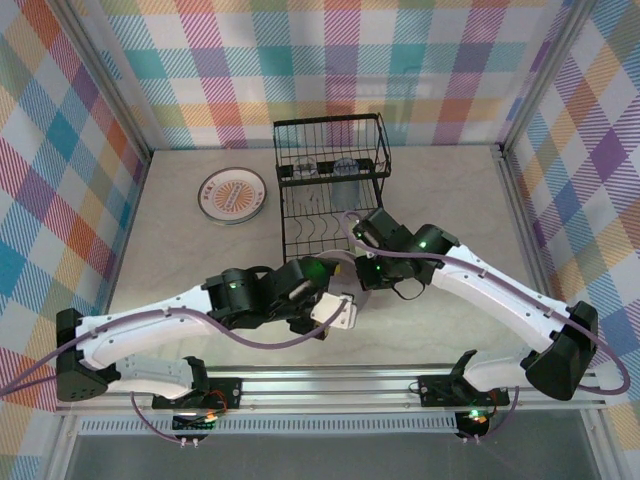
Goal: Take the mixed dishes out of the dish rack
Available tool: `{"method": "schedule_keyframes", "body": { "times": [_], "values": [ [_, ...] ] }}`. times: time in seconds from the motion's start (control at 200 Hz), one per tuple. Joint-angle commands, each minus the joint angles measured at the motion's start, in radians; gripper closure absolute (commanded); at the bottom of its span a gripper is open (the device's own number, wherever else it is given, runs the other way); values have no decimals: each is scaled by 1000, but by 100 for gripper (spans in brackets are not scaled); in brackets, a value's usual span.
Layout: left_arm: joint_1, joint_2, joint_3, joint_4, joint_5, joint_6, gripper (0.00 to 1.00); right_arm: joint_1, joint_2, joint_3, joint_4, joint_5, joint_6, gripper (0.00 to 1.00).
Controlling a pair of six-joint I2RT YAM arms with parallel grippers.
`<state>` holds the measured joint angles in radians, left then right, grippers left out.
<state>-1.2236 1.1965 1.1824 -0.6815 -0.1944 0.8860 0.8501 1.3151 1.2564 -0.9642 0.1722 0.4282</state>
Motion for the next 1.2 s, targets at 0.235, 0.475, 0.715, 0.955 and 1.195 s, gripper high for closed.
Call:
{"method": "schedule_keyframes", "body": {
  "times": [0.235, 0.475, 0.715, 0.955, 1.195],
  "values": [
    [-3, -293, -69, 258, 63, -365, 0, -235, -200, 126, 11, -32, -25, 100],
    [2, -444, -179, 329, -53, -709, 0, -536, -245, 112, 48, 1, -17, 100],
    [66, -532, -286, 327, 42, -997, 0, -813, -150, 42, 193, -43, 59, 100],
    [169, -536, -334, 248, 253, -1178, 0, -903, 85, 68, 285, -13, 108, 100],
    [214, -553, -365, 182, 348, -1251, 0, -945, 315, 173, 297, -12, 129, 100]
  ]
}}
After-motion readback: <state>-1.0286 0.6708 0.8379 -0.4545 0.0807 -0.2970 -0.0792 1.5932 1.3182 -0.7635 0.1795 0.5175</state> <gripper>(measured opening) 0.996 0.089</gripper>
